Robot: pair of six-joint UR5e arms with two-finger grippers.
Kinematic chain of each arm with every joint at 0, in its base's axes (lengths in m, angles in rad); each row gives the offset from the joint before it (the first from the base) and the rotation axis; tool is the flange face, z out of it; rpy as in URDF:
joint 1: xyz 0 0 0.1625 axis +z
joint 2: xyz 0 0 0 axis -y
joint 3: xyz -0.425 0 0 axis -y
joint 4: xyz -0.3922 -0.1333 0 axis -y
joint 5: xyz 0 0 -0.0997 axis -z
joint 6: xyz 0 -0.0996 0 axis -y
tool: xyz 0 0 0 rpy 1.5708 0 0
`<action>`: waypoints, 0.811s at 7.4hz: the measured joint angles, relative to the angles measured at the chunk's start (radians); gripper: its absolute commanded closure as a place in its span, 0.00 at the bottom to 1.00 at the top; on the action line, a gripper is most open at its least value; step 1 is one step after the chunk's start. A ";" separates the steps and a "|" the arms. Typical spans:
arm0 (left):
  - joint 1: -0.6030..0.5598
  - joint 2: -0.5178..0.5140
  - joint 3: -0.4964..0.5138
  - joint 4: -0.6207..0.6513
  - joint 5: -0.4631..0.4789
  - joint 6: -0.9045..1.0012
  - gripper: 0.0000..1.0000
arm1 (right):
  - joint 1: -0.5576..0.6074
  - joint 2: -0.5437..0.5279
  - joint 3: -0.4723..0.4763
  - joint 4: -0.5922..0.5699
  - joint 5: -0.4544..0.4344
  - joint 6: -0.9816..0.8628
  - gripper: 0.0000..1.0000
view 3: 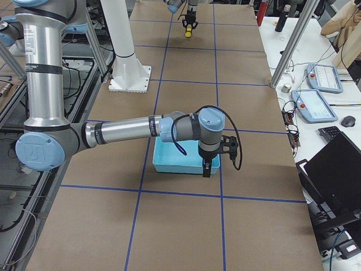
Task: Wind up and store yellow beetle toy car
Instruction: 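Drag the pressed car backward with the left gripper, away from the bin, then open the left gripper to release the car and lift the left arm away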
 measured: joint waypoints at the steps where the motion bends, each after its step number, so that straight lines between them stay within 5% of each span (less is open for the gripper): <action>1: -0.012 0.003 0.013 -0.011 -0.011 0.005 0.01 | 0.000 0.000 0.000 0.000 0.000 0.000 0.00; 6: -0.068 0.027 0.065 -0.043 -0.067 0.005 0.00 | 0.000 0.001 0.000 0.000 0.000 0.000 0.00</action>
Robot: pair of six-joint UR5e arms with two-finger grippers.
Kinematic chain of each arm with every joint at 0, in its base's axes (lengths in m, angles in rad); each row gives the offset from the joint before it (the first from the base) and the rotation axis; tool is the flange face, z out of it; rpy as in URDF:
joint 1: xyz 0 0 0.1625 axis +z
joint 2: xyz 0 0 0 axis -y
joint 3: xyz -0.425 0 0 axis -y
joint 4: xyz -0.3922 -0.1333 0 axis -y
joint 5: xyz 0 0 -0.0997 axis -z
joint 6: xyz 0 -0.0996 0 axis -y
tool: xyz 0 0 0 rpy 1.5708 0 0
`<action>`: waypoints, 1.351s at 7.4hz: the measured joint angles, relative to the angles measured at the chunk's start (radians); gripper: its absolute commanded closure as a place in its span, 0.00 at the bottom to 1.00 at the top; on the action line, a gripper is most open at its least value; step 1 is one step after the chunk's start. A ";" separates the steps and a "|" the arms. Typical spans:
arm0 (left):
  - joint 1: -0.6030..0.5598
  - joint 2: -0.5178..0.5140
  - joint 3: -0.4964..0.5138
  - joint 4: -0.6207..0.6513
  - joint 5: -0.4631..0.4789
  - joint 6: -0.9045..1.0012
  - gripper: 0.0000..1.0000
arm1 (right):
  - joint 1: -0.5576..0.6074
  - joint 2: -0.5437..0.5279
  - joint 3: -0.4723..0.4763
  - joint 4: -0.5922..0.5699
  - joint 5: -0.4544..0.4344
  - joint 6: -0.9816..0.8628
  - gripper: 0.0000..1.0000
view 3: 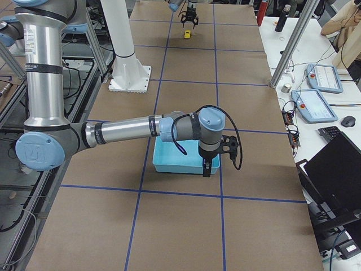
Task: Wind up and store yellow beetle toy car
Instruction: 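Open the left gripper to release the car and lift the left arm away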
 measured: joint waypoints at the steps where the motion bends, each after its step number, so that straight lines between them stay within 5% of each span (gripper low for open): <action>1: 0.000 0.001 0.000 0.000 -0.001 0.000 0.00 | 0.000 0.000 0.000 0.000 0.000 0.000 0.00; 6: -0.036 -0.029 -0.012 0.010 -0.070 -0.063 0.00 | 0.000 0.001 0.000 0.000 -0.003 0.000 0.00; 10: -0.108 -0.095 -0.011 0.013 -0.120 -0.313 0.00 | -0.002 0.021 0.000 -0.001 -0.002 0.000 0.00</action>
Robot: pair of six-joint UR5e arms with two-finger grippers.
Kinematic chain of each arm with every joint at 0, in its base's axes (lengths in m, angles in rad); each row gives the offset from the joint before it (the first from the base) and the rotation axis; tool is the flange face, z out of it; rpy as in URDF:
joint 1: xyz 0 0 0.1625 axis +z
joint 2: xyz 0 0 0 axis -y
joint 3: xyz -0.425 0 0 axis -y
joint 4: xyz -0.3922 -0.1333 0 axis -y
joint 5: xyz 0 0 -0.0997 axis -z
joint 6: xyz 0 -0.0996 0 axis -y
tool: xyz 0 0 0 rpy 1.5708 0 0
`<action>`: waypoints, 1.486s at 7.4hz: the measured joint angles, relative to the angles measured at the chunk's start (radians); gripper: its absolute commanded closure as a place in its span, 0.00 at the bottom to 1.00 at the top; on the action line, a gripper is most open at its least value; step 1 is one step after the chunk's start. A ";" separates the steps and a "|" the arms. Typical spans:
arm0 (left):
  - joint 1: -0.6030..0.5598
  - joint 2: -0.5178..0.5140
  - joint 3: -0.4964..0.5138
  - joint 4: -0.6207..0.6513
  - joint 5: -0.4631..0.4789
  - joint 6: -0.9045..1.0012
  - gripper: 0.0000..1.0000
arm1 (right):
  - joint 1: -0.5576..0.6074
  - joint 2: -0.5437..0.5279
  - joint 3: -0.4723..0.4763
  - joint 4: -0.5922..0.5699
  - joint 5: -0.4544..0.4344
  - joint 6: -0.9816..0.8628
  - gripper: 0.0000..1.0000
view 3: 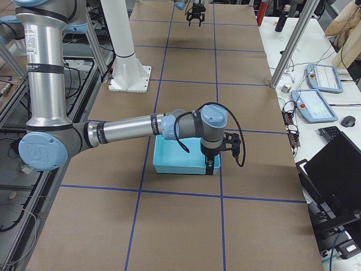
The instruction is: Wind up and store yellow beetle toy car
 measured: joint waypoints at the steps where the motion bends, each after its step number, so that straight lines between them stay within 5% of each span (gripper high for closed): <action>1: -0.038 -0.002 0.004 0.005 -0.010 -0.044 0.00 | 0.000 0.004 0.000 0.001 0.000 0.000 0.00; 5: -0.236 0.001 0.012 0.101 0.010 -0.313 0.00 | -0.040 0.075 0.013 0.000 0.013 0.000 0.00; 7: -0.283 0.009 0.031 0.129 0.121 -0.462 0.00 | -0.108 0.133 0.048 -0.002 0.019 -0.003 0.00; 11: -0.371 -0.043 0.012 0.451 0.165 -0.600 0.00 | -0.243 0.182 0.143 -0.001 0.049 -0.015 0.00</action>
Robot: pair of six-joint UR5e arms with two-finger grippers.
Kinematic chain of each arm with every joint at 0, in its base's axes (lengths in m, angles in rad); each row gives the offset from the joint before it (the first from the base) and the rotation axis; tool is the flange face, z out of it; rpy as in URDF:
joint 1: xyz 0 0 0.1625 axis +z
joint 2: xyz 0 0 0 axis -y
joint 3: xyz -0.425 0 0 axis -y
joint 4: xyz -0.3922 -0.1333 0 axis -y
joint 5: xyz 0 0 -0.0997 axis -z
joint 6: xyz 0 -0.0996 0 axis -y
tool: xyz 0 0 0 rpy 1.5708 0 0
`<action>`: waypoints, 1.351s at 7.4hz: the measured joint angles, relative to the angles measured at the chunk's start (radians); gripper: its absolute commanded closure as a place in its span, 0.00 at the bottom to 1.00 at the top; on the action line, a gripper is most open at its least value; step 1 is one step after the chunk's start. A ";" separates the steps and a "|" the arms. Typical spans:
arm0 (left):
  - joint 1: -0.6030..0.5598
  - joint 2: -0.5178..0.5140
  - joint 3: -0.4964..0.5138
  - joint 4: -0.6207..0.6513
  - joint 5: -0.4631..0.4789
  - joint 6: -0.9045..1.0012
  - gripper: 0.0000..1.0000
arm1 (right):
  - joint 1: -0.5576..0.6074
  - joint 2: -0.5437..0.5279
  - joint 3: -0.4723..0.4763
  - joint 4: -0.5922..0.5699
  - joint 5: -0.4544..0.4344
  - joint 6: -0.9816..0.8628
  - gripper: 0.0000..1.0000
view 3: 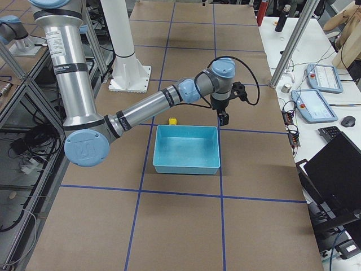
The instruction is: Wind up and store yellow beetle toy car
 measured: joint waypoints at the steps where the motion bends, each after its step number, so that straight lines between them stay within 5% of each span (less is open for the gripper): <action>1: -0.006 -0.004 -0.043 0.081 0.001 -0.050 0.00 | -0.080 0.008 0.028 0.002 -0.018 -0.008 0.00; 4: -0.035 0.027 -0.138 0.226 -0.002 -0.089 0.00 | -0.317 0.041 0.074 0.003 -0.155 -0.033 0.00; 10: -0.065 0.043 -0.191 0.310 -0.009 -0.100 0.00 | -0.507 -0.055 0.097 0.004 -0.216 -0.516 0.00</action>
